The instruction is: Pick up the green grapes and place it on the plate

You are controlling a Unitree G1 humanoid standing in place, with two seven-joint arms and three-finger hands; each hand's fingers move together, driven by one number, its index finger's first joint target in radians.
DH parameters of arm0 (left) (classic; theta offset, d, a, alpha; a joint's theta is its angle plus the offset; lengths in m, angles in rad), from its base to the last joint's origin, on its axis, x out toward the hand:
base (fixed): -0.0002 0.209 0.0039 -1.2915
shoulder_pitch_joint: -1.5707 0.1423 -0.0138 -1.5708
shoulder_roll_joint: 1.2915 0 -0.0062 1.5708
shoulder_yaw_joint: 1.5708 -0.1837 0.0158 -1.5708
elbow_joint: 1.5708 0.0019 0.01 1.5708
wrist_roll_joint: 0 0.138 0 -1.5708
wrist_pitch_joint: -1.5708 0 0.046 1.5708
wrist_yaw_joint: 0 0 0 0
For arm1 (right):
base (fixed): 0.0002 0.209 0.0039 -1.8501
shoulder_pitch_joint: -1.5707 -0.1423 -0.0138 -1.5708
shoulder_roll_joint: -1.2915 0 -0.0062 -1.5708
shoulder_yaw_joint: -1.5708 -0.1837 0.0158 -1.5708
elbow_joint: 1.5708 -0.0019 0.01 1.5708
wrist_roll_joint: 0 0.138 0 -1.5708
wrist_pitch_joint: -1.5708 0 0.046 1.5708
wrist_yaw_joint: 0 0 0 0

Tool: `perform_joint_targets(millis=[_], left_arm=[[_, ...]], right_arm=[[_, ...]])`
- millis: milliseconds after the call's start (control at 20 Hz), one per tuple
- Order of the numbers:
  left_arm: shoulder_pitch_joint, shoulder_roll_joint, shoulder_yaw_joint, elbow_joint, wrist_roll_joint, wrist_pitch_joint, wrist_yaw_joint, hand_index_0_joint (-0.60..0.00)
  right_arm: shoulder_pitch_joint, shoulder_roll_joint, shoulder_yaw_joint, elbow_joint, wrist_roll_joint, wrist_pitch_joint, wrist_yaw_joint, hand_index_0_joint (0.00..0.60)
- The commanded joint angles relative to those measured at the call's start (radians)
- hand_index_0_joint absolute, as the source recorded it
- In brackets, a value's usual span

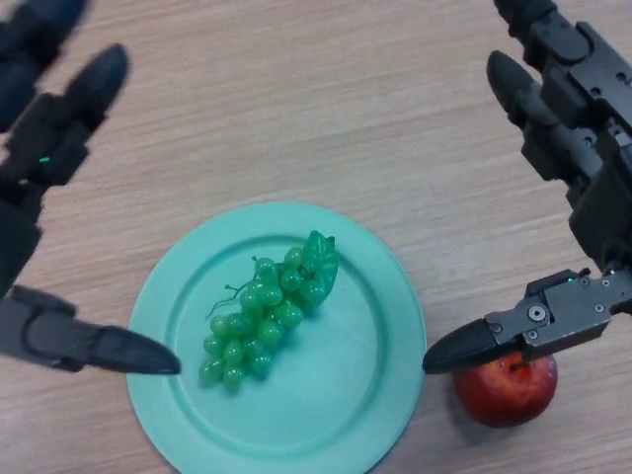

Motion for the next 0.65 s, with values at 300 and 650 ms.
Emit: perform_joint_targets(millis=[300,650], left_arm=[[0.028,0.072,0.094,-0.073,-0.143,-0.092,0.135,0.000],[0.026,0.125,0.094,-0.057,-0.178,-0.103,0.159,0.000]], right_arm=[[-0.034,0.012,-0.058,-0.051,-0.016,-0.118,-0.008,0.000],[-0.118,0.064,-0.067,-0.051,-0.020,-0.019,0.022,0.000]])
